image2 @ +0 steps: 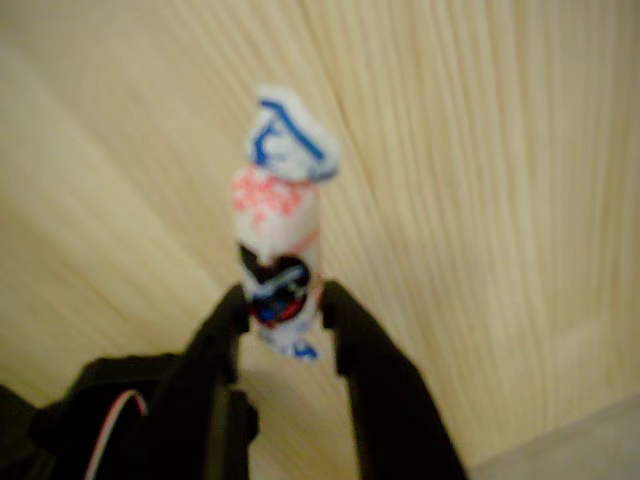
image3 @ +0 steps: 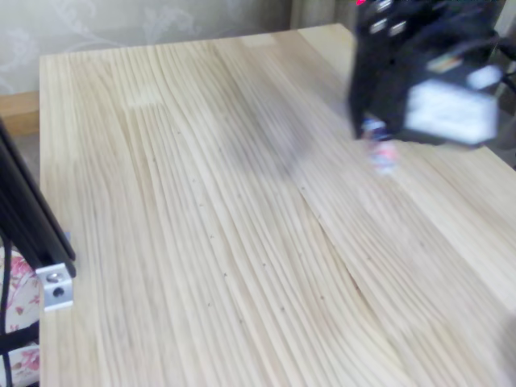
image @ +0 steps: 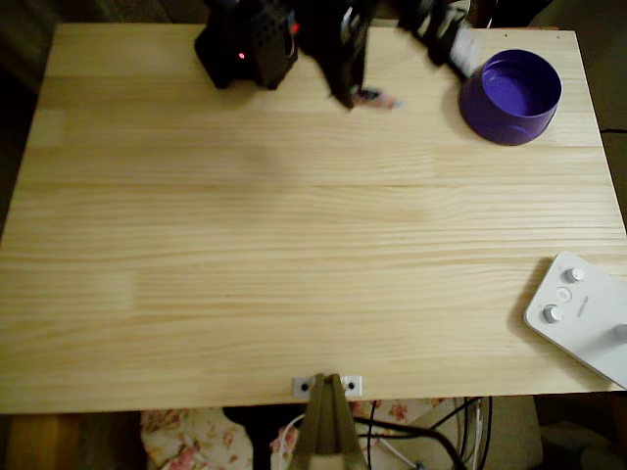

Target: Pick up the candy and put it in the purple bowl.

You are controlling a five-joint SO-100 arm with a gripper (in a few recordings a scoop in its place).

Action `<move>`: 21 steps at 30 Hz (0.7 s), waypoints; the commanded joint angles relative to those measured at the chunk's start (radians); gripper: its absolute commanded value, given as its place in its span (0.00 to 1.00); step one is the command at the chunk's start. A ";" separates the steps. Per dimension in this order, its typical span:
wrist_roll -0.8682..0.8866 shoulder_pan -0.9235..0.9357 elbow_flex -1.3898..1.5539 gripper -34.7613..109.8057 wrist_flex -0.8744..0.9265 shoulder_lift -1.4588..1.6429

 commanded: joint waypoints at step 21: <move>0.064 -0.437 -0.545 0.23 -0.175 -0.434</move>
